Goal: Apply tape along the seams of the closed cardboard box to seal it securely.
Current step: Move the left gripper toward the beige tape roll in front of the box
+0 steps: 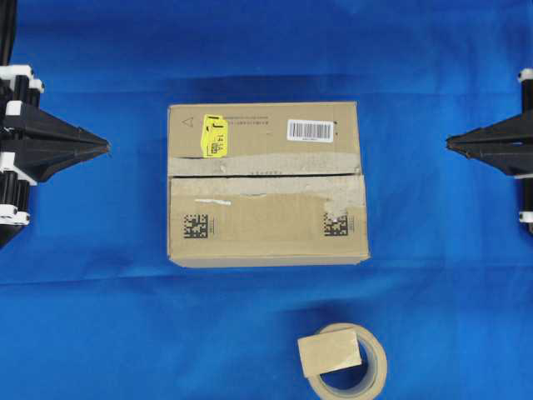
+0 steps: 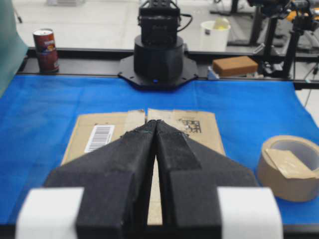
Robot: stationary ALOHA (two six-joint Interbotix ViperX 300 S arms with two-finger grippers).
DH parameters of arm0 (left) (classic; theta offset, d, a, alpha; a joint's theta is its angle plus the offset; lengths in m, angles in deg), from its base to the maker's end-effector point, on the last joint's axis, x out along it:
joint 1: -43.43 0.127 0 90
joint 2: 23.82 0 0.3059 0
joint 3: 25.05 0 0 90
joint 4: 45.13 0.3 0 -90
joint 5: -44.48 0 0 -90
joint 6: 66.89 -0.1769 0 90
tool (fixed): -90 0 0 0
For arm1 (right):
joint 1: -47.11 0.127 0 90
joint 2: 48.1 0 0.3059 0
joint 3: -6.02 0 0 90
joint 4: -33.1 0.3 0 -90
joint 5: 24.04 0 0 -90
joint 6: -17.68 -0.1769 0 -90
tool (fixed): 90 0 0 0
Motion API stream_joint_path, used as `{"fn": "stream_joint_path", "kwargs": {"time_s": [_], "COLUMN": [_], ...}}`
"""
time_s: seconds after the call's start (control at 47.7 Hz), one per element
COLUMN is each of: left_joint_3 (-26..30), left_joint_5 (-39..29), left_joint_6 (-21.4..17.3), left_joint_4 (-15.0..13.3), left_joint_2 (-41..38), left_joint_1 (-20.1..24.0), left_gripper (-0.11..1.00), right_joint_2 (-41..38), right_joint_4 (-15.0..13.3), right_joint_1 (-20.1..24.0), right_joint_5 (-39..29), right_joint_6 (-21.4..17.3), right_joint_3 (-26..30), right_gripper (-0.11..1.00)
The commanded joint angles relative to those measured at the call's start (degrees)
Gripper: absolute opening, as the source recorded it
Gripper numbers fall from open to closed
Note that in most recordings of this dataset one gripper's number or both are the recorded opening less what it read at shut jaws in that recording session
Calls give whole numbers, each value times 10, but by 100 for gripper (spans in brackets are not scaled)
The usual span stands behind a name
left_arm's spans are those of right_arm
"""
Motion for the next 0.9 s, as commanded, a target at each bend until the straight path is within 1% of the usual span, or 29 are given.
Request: {"fn": "stream_joint_path", "kwargs": {"time_s": [0.0,0.126,0.21,0.251,0.335,0.398,0.524,0.566,0.587,0.65,0.692,0.796,0.817,0.88], "left_joint_3": [14,19,25,27,35,43,62,72,79,94,107,142,149,174], "left_joint_5": [-1,9,27,39,71,96,126,128,128,127,126,107,100,73], "left_joint_6": [-11,-39,-87,-132,-149,-181,-272,-308,-334,-384,-411,-477,-490,-532], "left_joint_4": [-6,-6,-6,-6,-4,-4,-4,-5,-6,-7,-8,-10,-9,-10], "left_joint_2": [-17,-30,-50,-62,-90,-117,-178,-200,-217,-253,-277,-338,-349,-391], "left_joint_1": [-9,-20,-44,-60,-83,-105,-151,-166,-177,-192,-203,-221,-223,-229], "left_gripper": [0,0,0,0,0,0,0,0,0,1,5,26,34,53], "right_joint_2": [-9,-15,-16,-16,-17,-17,-20,-23,-23,-25,-27,-27,-27,-27], "right_joint_4": [2,5,9,11,12,12,12,12,12,12,12,12,12,11], "right_joint_1": [0,0,0,0,0,0,0,0,0,0,0,0,0,0], "right_joint_5": [4,-10,-15,-14,-14,-13,-15,-15,-15,-15,-15,-15,-14,-14], "right_joint_6": [-4,-5,-6,-5,-6,-6,-5,-5,-5,-5,-5,-4,-4,-4], "right_joint_3": [12,18,18,18,18,18,17,17,16,16,15,16,16,15], "right_gripper": [1,1,1,1,1,1,1,1,1,1,1,1,1,1]}}
